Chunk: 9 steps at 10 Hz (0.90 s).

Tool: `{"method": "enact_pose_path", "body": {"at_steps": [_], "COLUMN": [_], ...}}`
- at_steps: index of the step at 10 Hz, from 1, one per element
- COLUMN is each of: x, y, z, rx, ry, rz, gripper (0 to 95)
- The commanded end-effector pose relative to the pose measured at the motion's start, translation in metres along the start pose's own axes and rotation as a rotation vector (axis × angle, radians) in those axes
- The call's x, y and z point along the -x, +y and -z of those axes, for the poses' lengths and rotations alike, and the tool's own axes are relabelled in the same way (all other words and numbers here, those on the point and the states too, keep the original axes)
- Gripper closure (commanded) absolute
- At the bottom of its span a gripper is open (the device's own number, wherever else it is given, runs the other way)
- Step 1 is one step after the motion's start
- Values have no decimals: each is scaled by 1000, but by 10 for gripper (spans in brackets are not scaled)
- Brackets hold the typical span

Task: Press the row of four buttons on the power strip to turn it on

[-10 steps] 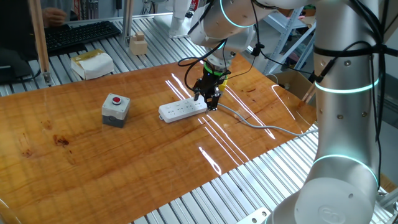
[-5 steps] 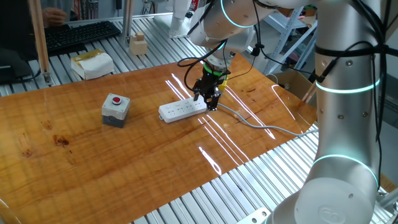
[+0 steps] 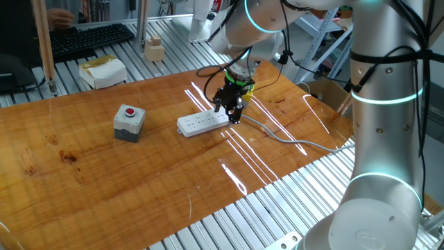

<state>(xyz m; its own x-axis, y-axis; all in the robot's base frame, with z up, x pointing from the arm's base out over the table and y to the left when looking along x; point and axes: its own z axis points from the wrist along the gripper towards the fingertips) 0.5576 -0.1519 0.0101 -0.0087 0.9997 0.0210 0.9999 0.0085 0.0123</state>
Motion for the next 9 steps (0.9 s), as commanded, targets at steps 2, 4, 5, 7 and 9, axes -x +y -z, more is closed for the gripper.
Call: {"method": "enact_pose_path", "body": {"at_steps": [2, 4, 5, 7, 9], "x": [1, -2, -3, -6, -8], "y": [1, 1, 2, 2, 1], "z": [7, 12, 19, 29, 31], "rx": [-38, -56, -73, -88, -85], "ry": [-4, -14, -19, -21, -11], "rz": [4, 11, 20, 21, 12], "gripper": [190, 0, 0, 0, 0]}}
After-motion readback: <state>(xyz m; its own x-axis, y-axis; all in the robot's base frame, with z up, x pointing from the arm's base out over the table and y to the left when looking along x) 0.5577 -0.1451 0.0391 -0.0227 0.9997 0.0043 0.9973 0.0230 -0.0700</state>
